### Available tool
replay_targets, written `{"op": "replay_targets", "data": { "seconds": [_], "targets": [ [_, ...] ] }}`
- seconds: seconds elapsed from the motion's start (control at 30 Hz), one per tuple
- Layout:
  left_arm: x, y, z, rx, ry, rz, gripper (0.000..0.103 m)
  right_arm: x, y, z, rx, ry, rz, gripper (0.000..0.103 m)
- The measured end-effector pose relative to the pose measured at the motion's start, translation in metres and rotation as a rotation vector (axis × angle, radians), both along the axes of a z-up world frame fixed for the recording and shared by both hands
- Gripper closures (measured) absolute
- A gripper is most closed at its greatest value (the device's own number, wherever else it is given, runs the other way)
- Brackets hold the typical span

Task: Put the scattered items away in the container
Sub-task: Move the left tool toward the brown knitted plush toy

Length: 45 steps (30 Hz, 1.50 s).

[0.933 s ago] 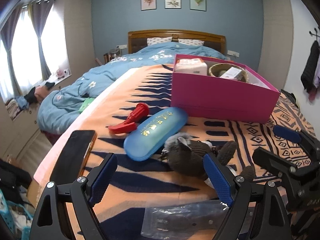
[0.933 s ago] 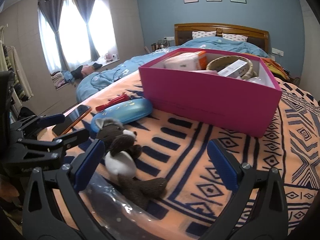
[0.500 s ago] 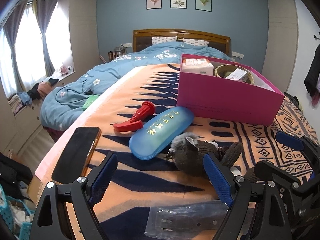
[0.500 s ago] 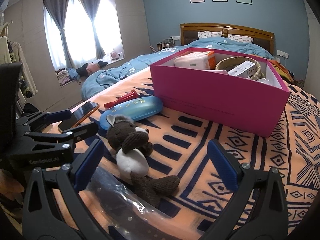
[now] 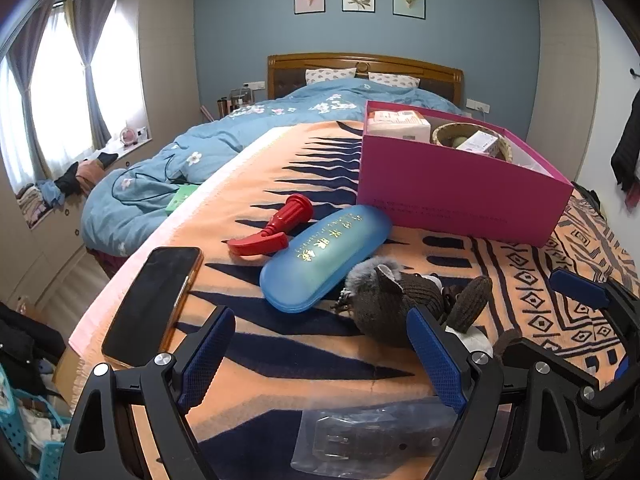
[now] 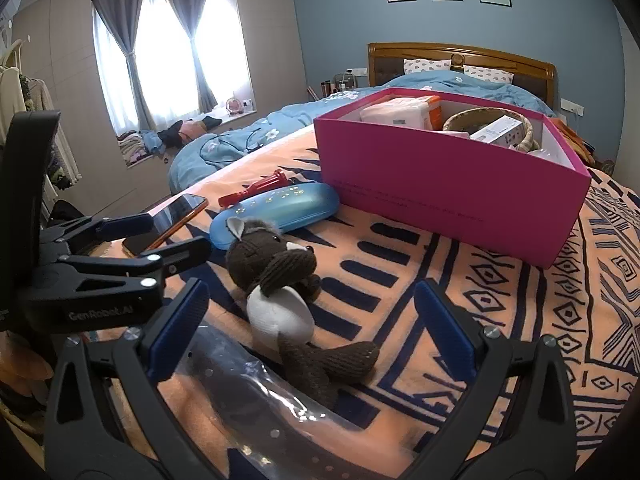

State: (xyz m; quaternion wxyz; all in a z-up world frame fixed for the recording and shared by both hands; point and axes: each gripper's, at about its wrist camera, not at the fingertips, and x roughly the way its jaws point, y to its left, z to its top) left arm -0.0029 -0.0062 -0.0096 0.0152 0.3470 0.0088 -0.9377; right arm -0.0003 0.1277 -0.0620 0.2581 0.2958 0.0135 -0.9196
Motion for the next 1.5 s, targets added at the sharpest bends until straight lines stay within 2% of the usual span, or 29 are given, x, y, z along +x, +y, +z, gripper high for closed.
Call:
{"op": "replay_targets", "data": {
  "seconds": [1.5],
  "targets": [
    [-0.002, -0.009, -0.009, 0.022, -0.032, -0.01, 0.013, -0.004, -0.009, -0.011, 0.015, -0.039, 0.02, 0.0]
  ]
}}
